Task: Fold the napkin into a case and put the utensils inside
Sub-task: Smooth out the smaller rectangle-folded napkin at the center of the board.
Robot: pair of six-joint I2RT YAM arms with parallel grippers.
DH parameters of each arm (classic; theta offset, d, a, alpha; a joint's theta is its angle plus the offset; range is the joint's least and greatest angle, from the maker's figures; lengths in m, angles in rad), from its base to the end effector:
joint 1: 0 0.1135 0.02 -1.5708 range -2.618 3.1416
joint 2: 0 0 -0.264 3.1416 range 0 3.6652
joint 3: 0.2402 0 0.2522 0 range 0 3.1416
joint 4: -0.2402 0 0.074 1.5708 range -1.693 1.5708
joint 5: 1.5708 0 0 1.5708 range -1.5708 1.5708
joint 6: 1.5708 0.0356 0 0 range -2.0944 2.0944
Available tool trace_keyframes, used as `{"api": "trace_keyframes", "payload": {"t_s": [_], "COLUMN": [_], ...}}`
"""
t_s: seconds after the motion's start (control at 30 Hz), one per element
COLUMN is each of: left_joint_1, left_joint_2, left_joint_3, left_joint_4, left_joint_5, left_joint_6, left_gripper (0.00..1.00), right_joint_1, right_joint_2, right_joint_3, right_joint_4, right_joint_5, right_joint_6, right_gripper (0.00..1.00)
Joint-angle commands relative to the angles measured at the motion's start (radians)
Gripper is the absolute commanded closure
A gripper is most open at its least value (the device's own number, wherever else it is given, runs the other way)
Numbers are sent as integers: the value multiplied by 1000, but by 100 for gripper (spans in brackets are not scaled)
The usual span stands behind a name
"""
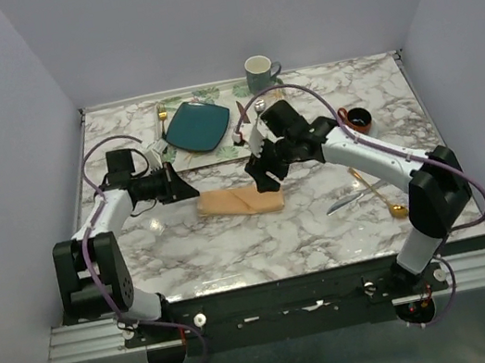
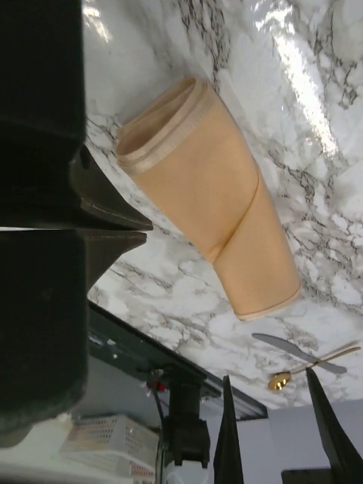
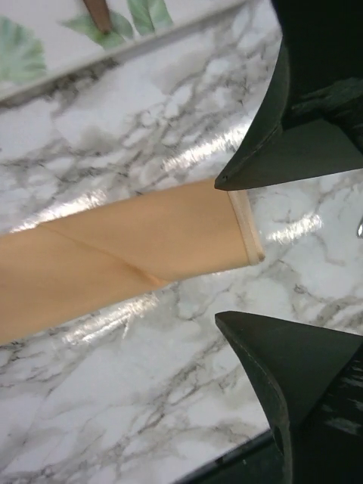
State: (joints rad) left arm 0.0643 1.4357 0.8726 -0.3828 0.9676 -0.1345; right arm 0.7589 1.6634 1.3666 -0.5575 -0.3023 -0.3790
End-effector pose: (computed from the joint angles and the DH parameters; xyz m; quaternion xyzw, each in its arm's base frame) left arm 0.2800 -0.0113 0.2187 0.0587 0.8524 -0.4519 0.2564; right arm 0.2591 0.2603 0.2807 -0.5433 0.7515 0.2039 0.3138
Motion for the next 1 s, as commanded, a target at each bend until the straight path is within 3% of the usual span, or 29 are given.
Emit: {"api": "trace_keyframes", "payload": {"t_s": [0.0,0.37,0.63,0.73,0.77,0.87,0.97], "left_joint_1": [-61,-115,-115,-113,-113,-113,-121], "left_joint_2": [124,385,489,430,360,190,77], "left_joint_3": [35,26,72,109,115,120,117], "left_joint_4": [59,99,47,-39,-100,-189,-286], "left_joint_5": [102,62,33,49,51,-24,-153], "left_joint_6": [-45,-47,25,114,204,350,432], "left_gripper": [93,100,99,78,71,62,62], "right_joint_1": [-101,-210,-219,-219,-217,-221,-227], "right_joint_2": [122,372,412,342,314,237,223], "right_joint_3": [19,0,-40,-20,14,74,141], "right_joint_4": [-251,-196,-182,-240,-261,-331,-340], "right_joint_5": [-371,-477,-546,-563,-566,-529,-427], "right_joint_6": [147,219,250,212,197,150,126], "right_gripper": [28,37,39,38,37,34,28]}}
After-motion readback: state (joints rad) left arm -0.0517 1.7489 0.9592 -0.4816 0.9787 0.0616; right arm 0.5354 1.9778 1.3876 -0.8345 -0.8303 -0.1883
